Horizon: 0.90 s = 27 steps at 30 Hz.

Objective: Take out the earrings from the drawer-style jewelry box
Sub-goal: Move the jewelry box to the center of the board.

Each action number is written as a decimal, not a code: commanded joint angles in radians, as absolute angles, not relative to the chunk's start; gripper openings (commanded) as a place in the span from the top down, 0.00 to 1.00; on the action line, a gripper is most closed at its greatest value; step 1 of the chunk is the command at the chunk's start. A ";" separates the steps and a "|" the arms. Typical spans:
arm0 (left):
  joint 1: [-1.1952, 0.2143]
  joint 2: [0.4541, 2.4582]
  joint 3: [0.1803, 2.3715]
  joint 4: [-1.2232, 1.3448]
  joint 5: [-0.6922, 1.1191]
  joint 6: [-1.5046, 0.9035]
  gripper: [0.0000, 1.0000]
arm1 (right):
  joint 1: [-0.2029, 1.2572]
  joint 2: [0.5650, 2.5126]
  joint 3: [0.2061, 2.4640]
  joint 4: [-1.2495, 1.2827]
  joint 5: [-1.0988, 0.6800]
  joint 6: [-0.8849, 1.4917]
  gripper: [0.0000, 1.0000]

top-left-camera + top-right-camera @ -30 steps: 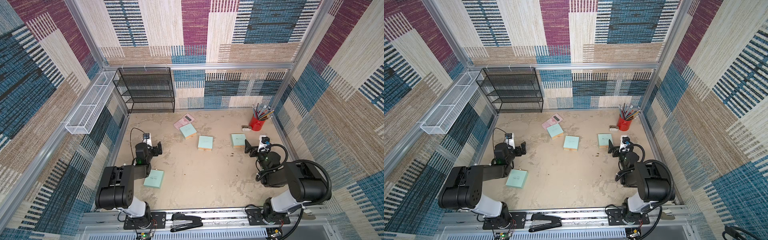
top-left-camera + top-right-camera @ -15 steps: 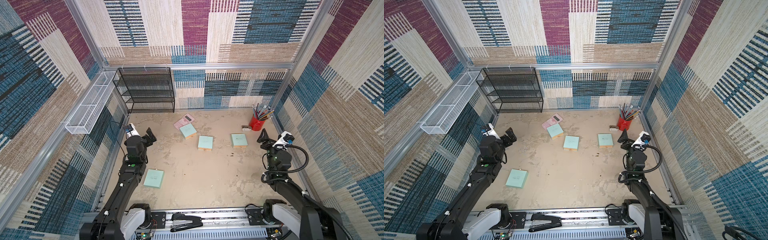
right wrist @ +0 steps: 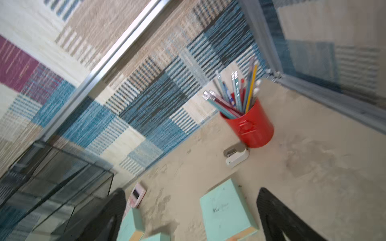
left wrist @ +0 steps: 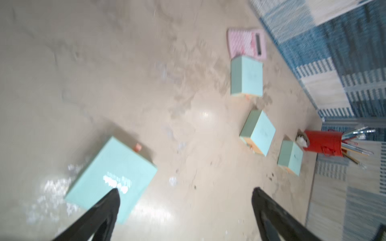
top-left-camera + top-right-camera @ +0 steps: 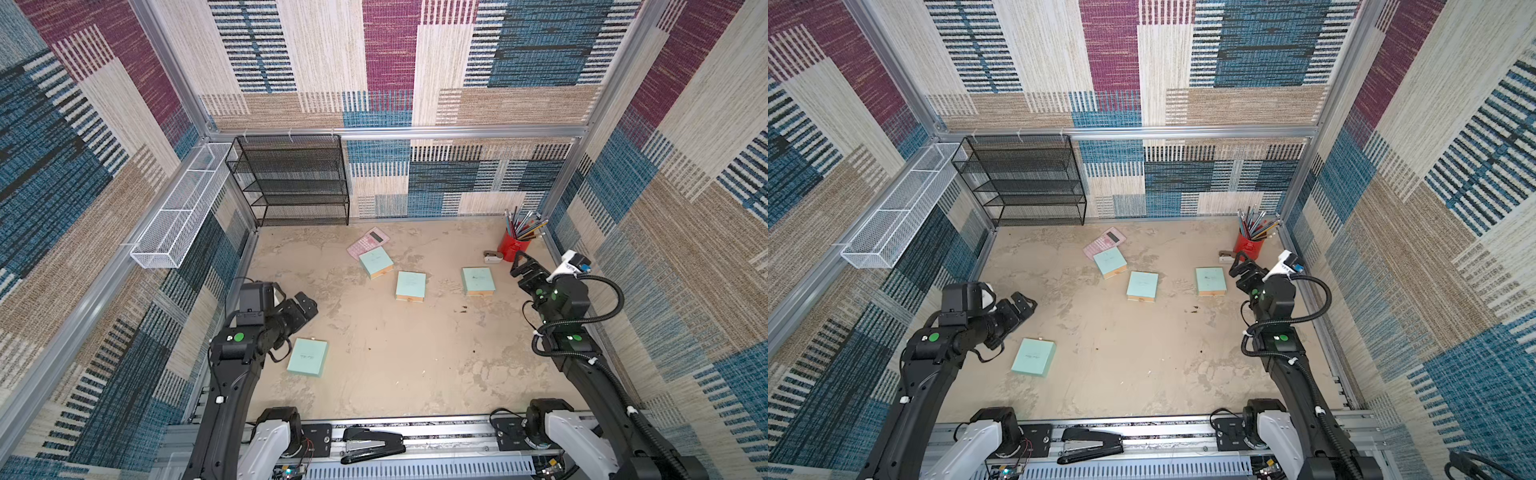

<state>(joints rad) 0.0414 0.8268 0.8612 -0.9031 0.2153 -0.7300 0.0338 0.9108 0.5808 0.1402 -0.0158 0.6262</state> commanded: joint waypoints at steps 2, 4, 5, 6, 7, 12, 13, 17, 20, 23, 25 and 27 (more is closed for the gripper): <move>0.057 0.777 0.765 -1.057 0.251 -0.918 0.01 | 0.145 0.990 0.676 -0.044 -0.177 0.529 0.01; 0.064 0.804 0.729 -1.030 0.268 -0.946 0.02 | 0.212 1.035 0.715 -0.072 -0.205 0.486 0.01; 0.064 0.818 0.709 -1.008 0.277 -0.964 0.02 | 0.254 1.066 0.737 -0.081 -0.230 0.467 0.01; 0.066 0.828 0.693 -0.989 0.280 -0.980 0.02 | 0.295 1.095 0.755 -0.090 -0.247 0.455 0.01; 0.067 0.834 0.681 -0.969 0.280 -0.994 0.01 | 0.341 1.123 0.774 -0.094 -0.249 0.443 0.01; 0.079 0.821 0.574 -0.847 0.258 -1.093 0.02 | 0.520 1.253 0.807 -0.005 -0.343 0.427 0.01; 0.080 0.817 0.553 -0.806 0.260 -1.111 0.01 | 0.534 1.272 0.808 0.026 -0.357 0.436 0.01; 0.083 0.837 0.518 -0.723 0.219 -1.128 0.02 | 0.551 1.307 0.802 0.121 -0.367 0.453 0.01; 0.084 0.853 0.509 -0.680 0.180 -1.115 0.02 | 0.550 1.317 0.814 0.144 -0.372 0.453 0.01; 0.083 0.863 0.523 -0.651 0.108 -1.072 0.02 | 0.550 1.325 0.824 0.148 -0.377 0.442 0.01; 0.085 0.885 0.533 -0.618 0.091 -1.039 0.02 | 0.550 1.332 0.827 0.143 -0.376 0.439 0.01; 0.087 0.923 0.538 -0.562 0.098 -1.013 0.02 | 0.551 1.327 0.808 0.163 -0.377 0.444 0.01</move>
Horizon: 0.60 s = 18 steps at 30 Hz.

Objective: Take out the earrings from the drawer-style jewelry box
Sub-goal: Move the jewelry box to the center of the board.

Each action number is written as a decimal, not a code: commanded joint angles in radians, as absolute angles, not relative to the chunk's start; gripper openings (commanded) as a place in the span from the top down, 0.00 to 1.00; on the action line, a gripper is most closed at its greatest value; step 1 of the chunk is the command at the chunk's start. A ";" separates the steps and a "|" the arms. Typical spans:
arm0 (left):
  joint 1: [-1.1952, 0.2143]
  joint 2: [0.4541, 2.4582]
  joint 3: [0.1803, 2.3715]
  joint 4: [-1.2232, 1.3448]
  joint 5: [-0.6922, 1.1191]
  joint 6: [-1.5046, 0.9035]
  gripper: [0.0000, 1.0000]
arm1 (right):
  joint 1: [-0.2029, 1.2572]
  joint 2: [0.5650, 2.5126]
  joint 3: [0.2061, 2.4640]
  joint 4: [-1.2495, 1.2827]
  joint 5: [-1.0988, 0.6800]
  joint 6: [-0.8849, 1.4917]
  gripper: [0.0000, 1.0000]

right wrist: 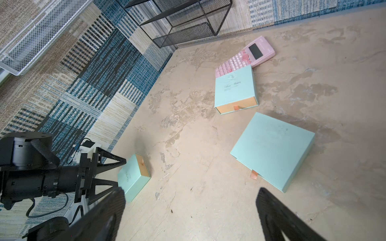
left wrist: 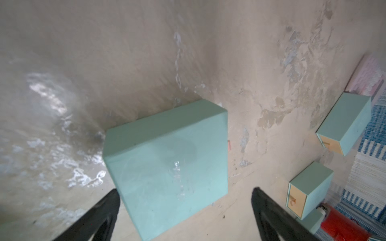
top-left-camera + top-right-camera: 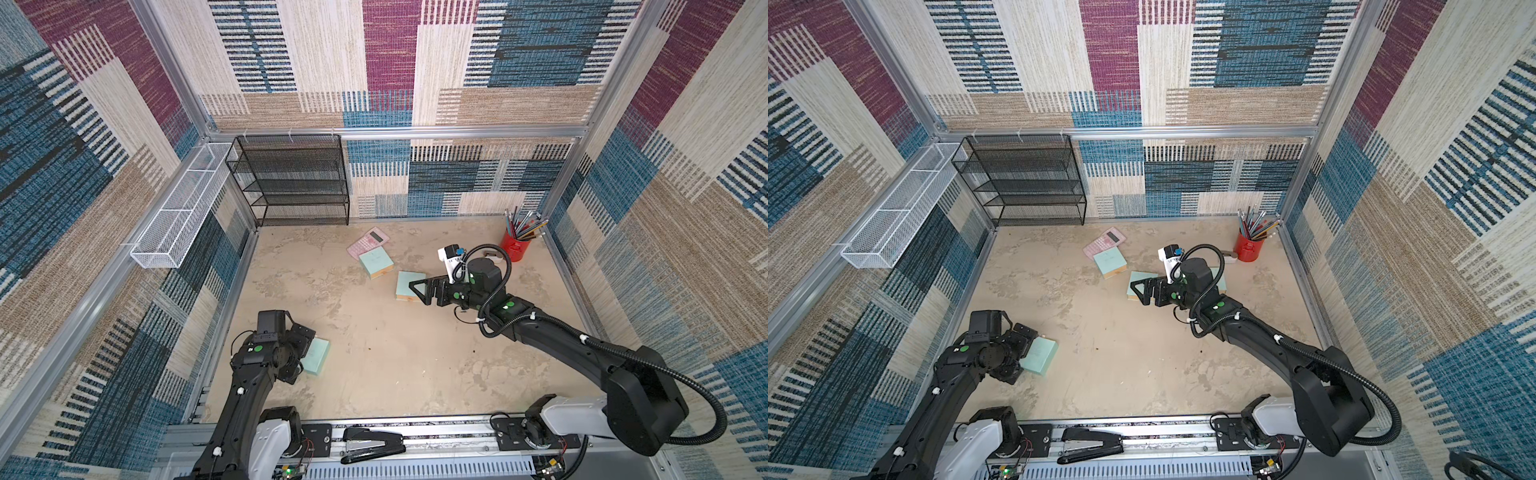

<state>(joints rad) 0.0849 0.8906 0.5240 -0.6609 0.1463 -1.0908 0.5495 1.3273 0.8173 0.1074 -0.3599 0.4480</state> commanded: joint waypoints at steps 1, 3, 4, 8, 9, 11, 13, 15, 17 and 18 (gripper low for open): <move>0.087 0.946 0.540 -0.532 0.109 -1.002 0.02 | 0.549 1.324 0.801 0.172 -0.378 0.448 0.01; 0.087 1.006 0.553 -0.468 0.145 -0.982 0.02 | 0.549 1.320 0.785 0.186 -0.377 0.455 0.01; 0.087 1.035 0.560 -0.434 0.170 -0.972 0.02 | 0.550 1.320 0.780 0.187 -0.377 0.455 0.01; 0.084 1.146 0.598 -0.309 0.240 -0.946 0.02 | 0.550 1.310 0.764 0.191 -0.372 0.457 0.01; 0.082 1.171 0.604 -0.274 0.260 -0.944 0.02 | 0.551 1.305 0.759 0.194 -0.368 0.457 0.01; 0.075 1.234 0.629 -0.219 0.306 -0.944 0.01 | 0.549 1.298 0.750 0.196 -0.355 0.456 0.01; 0.051 1.294 0.659 -0.185 0.335 -0.948 0.02 | 0.550 1.296 0.747 0.196 -0.351 0.456 0.01; 0.011 1.338 0.687 -0.165 0.333 -0.951 0.01 | 0.549 1.295 0.738 0.206 -0.353 0.466 0.01; -0.028 1.368 0.702 -0.129 0.331 -0.964 0.01 | 0.549 1.292 0.722 0.218 -0.353 0.481 0.01; -0.040 1.383 0.706 -0.105 0.341 -0.974 0.01 | 0.550 1.290 0.712 0.222 -0.353 0.486 0.01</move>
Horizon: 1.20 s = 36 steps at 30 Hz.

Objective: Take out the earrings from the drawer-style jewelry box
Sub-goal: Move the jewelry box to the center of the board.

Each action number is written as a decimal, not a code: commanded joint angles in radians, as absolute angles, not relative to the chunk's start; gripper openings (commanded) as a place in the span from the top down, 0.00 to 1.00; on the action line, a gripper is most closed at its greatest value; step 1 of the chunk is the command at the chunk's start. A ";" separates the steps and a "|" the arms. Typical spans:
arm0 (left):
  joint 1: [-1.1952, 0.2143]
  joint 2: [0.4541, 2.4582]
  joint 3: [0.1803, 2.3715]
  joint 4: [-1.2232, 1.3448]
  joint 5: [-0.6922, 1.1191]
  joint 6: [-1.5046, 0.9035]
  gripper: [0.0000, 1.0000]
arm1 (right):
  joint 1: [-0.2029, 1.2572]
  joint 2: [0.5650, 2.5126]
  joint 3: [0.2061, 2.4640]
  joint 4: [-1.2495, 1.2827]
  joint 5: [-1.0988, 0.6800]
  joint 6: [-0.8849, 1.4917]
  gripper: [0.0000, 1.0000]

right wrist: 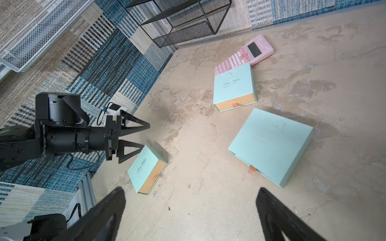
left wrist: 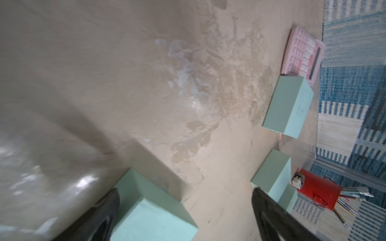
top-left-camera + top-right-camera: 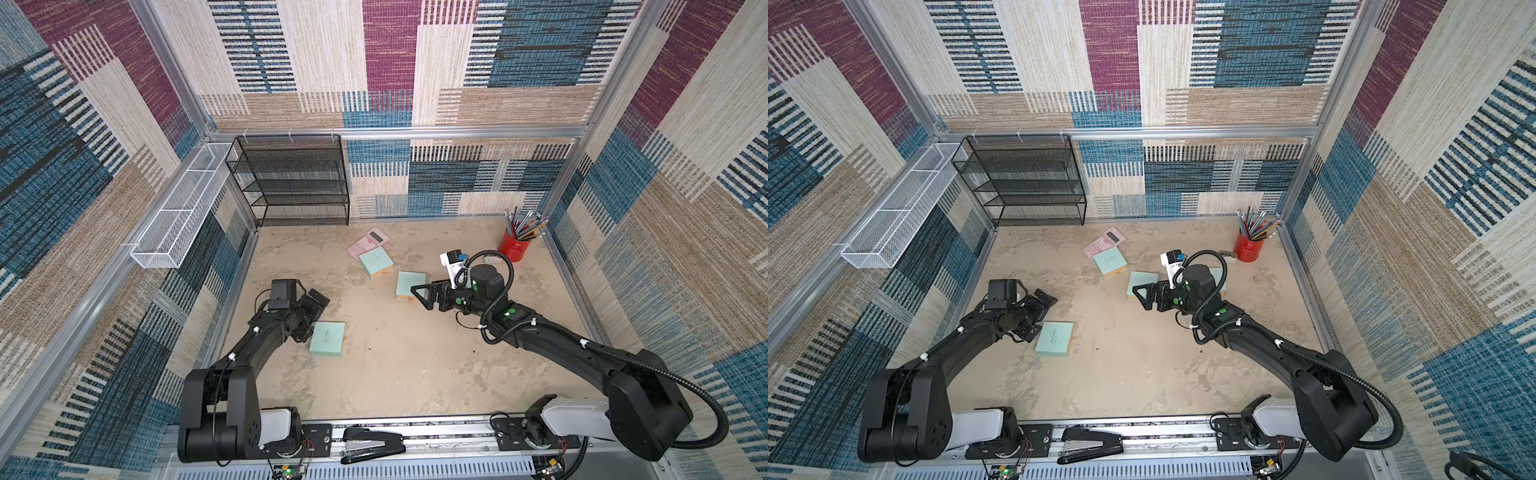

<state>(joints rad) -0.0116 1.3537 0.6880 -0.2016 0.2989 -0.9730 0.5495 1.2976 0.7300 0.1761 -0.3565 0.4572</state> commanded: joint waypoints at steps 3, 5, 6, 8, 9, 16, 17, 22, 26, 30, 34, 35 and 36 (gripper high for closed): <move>-0.053 1.420 0.730 -0.078 0.380 -0.999 0.00 | 0.550 1.282 0.682 0.236 -0.360 0.505 0.01; -0.051 1.391 0.747 -0.157 0.340 -0.976 0.00 | 0.551 1.281 0.665 0.238 -0.375 0.515 0.01; -0.048 1.351 0.752 -0.215 0.294 -0.955 0.00 | 0.554 1.281 0.657 0.235 -0.384 0.518 0.01; -0.034 1.267 0.752 -0.334 0.194 -0.896 0.01 | 0.569 1.272 0.639 0.236 -0.382 0.525 0.01; -0.020 1.233 0.747 -0.373 0.173 -0.869 0.02 | 0.581 1.266 0.629 0.244 -0.378 0.527 0.01; 0.045 1.314 0.818 -0.558 0.306 -0.651 0.25 | 0.687 1.352 0.572 0.366 -0.418 0.621 0.40; 0.046 1.337 0.824 -0.568 0.321 -0.634 0.32 | 0.713 1.379 0.579 0.382 -0.414 0.632 0.46; 0.054 1.426 0.839 -0.536 0.392 -0.616 0.43 | 0.837 1.567 0.660 0.452 -0.401 0.685 0.66; 0.045 1.522 0.879 -0.525 0.497 -0.607 0.44 | 0.891 1.672 0.724 0.469 -0.376 0.697 0.69; 0.034 1.546 0.867 -0.532 0.502 -0.598 0.44 | 0.901 1.759 0.765 0.488 -0.407 0.711 0.71; 0.026 1.538 0.830 -0.534 0.506 -0.593 0.44 | 0.903 1.797 0.773 0.499 -0.404 0.719 0.71; 0.021 1.533 0.825 -0.533 0.512 -0.595 0.44 | 0.904 1.803 0.772 0.501 -0.406 0.722 0.71; 0.017 1.527 0.816 -0.531 0.517 -0.595 0.44 | 0.904 1.809 0.770 0.506 -0.412 0.723 0.71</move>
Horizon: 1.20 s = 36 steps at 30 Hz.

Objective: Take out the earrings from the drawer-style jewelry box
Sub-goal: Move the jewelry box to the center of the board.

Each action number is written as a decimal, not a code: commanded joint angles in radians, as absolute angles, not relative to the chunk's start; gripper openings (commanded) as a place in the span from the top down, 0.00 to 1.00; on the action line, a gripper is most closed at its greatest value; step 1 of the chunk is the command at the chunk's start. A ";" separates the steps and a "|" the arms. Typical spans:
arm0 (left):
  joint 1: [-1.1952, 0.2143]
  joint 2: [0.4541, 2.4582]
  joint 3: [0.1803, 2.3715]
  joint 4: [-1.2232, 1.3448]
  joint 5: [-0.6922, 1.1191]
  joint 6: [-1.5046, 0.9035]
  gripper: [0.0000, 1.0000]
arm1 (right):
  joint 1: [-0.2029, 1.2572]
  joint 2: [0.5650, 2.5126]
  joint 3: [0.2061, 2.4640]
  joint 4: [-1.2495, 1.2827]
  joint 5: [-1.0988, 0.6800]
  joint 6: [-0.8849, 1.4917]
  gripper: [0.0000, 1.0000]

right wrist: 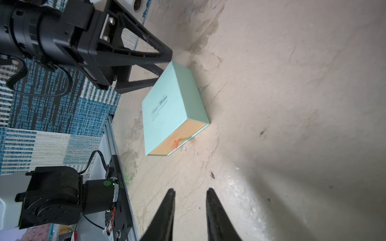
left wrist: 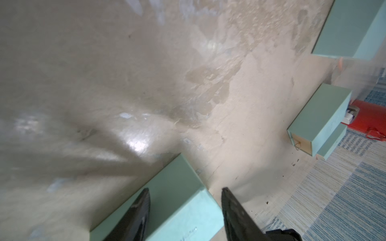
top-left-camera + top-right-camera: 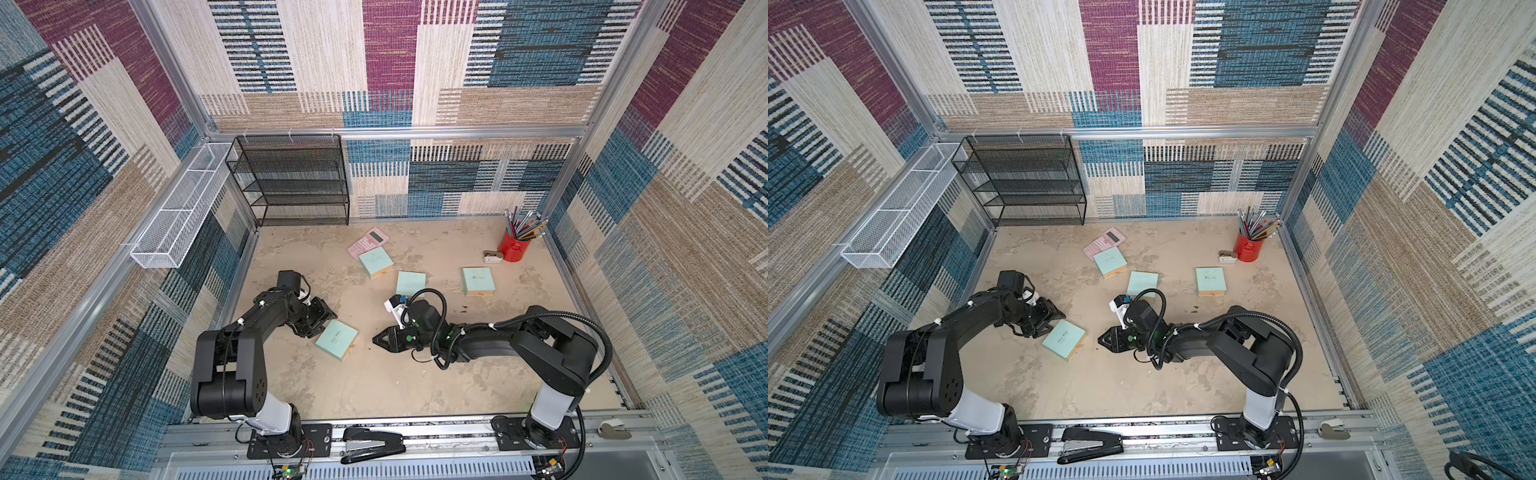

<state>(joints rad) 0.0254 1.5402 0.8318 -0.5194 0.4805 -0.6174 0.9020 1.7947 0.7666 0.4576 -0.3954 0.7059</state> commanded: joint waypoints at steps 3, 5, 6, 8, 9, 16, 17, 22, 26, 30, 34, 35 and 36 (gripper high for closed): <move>-0.006 1.510 0.790 -0.527 0.537 -0.603 0.44 | 0.903 1.813 0.761 0.505 -0.410 0.727 0.70; -0.020 1.494 0.769 -0.524 0.549 -0.612 0.44 | 0.904 1.805 0.750 0.504 -0.401 0.728 0.69; -0.027 1.480 0.756 -0.523 0.550 -0.616 0.44 | 0.904 1.799 0.742 0.504 -0.399 0.730 0.69; -0.039 1.445 0.728 -0.514 0.548 -0.629 0.44 | 0.903 1.793 0.726 0.512 -0.399 0.735 0.69; -0.045 1.430 0.715 -0.506 0.550 -0.637 0.43 | 0.904 1.792 0.723 0.509 -0.399 0.734 0.69; -0.137 1.395 0.652 -0.419 0.602 -0.708 0.43 | 0.904 1.758 0.683 0.493 -0.362 0.737 0.69; -0.153 1.397 0.645 -0.400 0.606 -0.723 0.43 | 0.904 1.758 0.681 0.492 -0.364 0.732 0.69; -0.228 1.433 0.626 -0.291 0.609 -0.792 0.43 | 0.902 1.734 0.656 0.494 -0.353 0.732 0.69; -0.290 1.479 0.638 -0.218 0.605 -0.838 0.43 | 0.902 1.702 0.623 0.492 -0.338 0.749 0.69; -0.364 1.529 0.668 -0.159 0.597 -0.878 0.43 | 0.902 1.646 0.547 0.525 -0.333 0.783 0.68; -0.440 1.606 0.723 -0.102 0.597 -0.910 0.43 | 0.901 1.575 0.460 0.550 -0.314 0.821 0.68; -0.457 1.626 0.741 -0.090 0.598 -0.916 0.43 | 0.901 1.556 0.442 0.553 -0.305 0.831 0.68; -0.474 1.646 0.757 -0.083 0.598 -0.922 0.43 | 0.901 1.531 0.419 0.555 -0.292 0.842 0.68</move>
<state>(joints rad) -0.4305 1.5978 0.7261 -0.1238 0.5793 -0.8707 0.8974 1.5795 0.4595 0.4927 -0.3214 0.7979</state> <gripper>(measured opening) 0.571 0.321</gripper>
